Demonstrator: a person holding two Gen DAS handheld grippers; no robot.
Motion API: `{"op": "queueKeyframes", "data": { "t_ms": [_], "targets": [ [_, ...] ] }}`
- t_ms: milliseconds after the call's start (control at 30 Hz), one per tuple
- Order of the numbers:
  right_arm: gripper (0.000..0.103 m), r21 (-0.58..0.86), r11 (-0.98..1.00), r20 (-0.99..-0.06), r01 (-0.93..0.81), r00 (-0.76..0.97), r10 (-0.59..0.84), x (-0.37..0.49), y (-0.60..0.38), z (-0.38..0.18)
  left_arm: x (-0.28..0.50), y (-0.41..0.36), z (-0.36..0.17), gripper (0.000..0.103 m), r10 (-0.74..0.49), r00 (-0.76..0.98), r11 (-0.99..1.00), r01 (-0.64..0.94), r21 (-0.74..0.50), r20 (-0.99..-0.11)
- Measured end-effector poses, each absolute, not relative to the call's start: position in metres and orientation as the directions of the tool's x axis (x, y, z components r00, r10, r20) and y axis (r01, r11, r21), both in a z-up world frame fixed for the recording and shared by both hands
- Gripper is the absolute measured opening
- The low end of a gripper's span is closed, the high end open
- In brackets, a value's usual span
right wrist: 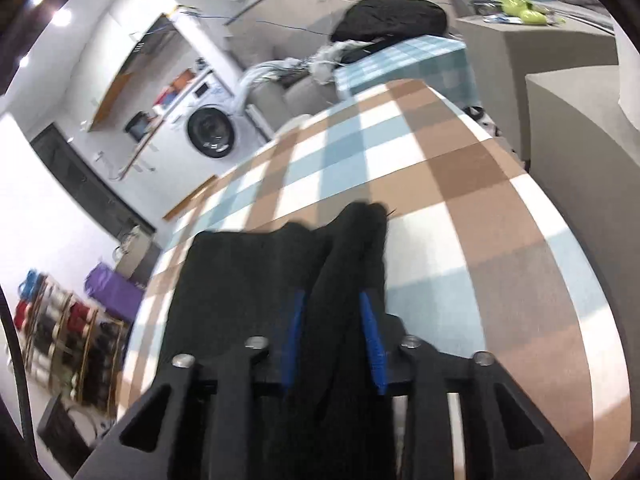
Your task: Fold small clothes
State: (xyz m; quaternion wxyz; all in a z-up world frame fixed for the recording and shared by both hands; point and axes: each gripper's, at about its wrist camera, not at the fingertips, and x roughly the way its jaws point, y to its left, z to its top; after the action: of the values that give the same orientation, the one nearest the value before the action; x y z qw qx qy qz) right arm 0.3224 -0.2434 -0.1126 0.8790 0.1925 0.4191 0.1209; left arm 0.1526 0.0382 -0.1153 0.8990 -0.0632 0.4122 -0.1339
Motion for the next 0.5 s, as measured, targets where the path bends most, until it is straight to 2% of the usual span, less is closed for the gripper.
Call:
{"op": "queueKeyframes", "data": {
  "t_ms": [33, 133, 233, 267, 300, 500],
  "targets": [
    [0.006, 0.434, 0.899, -0.693, -0.061, 0.615, 0.376, 0.330, -0.242, -0.113, 0.157, 0.039, -0.115, 0.067, -0.293, 0.625, 0.956, 0.186, -0.227, -0.723],
    [0.006, 0.459, 0.871, -0.603, -0.176, 0.658, 0.451, 0.330, -0.240, -0.098, 0.167, 0.042, -0.114, 0.067, -0.291, 0.631, 0.957, 0.177, -0.231, -0.720],
    [0.006, 0.377, 0.920, -0.691, -0.101, 0.631, 0.353, 0.335, -0.243, -0.104, 0.170, 0.044, -0.116, 0.067, -0.310, 0.619, 0.950, 0.176, -0.257, -0.721],
    [0.008, 0.371, 0.927, -0.723, -0.051, 0.611, 0.323, 0.335, -0.247, -0.110, 0.170, 0.044, -0.117, 0.067, -0.315, 0.615, 0.948, 0.176, -0.264, -0.723],
    [0.013, 0.379, 0.925, -0.734, -0.025, 0.600, 0.317, 0.328, -0.252, -0.113, 0.168, 0.043, -0.118, 0.067, -0.315, 0.613, 0.948, 0.176, -0.264, -0.724],
    [0.026, 0.475, 0.875, -0.697, -0.093, 0.568, 0.438, 0.241, -0.260, -0.116, 0.155, 0.037, -0.120, 0.067, -0.314, 0.610, 0.949, 0.192, -0.249, -0.727]
  ]
}}
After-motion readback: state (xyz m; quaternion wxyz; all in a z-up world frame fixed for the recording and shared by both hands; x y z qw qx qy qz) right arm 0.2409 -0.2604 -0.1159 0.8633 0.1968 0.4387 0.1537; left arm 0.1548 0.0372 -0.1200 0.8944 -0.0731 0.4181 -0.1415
